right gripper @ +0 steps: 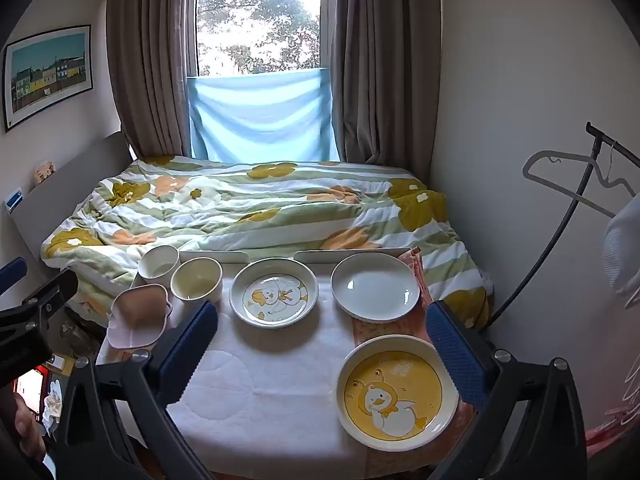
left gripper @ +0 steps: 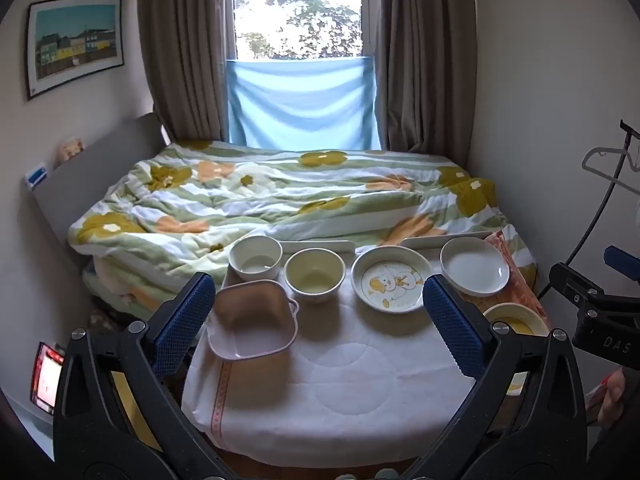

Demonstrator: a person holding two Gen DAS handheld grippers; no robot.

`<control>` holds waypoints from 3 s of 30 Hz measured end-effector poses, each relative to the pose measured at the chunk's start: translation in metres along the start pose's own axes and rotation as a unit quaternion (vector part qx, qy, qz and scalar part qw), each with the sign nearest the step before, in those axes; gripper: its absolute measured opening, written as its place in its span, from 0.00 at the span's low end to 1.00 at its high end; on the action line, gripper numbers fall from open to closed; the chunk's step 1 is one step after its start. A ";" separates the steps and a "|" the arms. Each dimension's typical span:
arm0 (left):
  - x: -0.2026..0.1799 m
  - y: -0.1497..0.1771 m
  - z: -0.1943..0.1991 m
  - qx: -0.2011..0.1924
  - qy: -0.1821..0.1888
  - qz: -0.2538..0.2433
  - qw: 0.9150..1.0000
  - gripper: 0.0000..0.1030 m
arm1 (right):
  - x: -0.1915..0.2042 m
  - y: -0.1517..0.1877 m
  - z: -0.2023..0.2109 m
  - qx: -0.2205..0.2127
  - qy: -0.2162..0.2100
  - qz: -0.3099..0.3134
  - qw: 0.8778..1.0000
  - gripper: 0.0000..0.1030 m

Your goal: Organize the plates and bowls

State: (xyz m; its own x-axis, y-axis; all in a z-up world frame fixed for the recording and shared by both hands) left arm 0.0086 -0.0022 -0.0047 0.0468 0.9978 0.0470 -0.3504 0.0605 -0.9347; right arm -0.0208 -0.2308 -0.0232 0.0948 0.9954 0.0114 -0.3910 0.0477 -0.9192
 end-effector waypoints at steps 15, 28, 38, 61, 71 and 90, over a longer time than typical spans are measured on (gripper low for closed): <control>0.003 0.001 0.005 -0.021 -0.001 0.008 1.000 1.00 | 0.001 0.001 0.000 0.002 0.000 0.001 1.000 1.00; 0.005 0.000 0.009 -0.019 -0.002 0.013 1.000 1.00 | 0.000 0.001 0.000 0.003 0.003 0.002 1.000 1.00; 0.004 0.001 0.008 -0.014 0.010 0.014 1.000 1.00 | 0.001 0.001 0.002 0.003 0.005 0.005 1.000 1.00; 0.003 0.003 0.010 -0.014 0.011 0.013 1.000 1.00 | -0.001 0.003 0.001 0.003 0.007 0.006 1.000 1.00; 0.002 0.003 0.016 -0.025 0.009 0.019 0.999 1.00 | -0.002 0.003 0.003 0.003 0.008 0.006 1.000 1.00; -0.001 0.001 0.018 -0.029 0.013 0.012 0.999 1.00 | -0.004 0.005 0.004 0.003 0.008 0.005 1.000 1.00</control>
State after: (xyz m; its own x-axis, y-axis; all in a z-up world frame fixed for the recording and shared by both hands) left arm -0.0087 -0.0031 0.0010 0.0644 0.9978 0.0155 -0.2969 0.0340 -0.9543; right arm -0.0267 -0.2345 -0.0267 0.1047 0.9945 -0.0048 -0.3971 0.0374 -0.9170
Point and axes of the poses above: each gripper's, at about its wrist camera, not at the fingertips, and z roughly against the way its jaws point, x to its left, y to its underside, the point moved 1 cm from there along -z, roughly the way its jaws point, and after that the axes turned 14 degrees about -x, right-handed, at the moved point
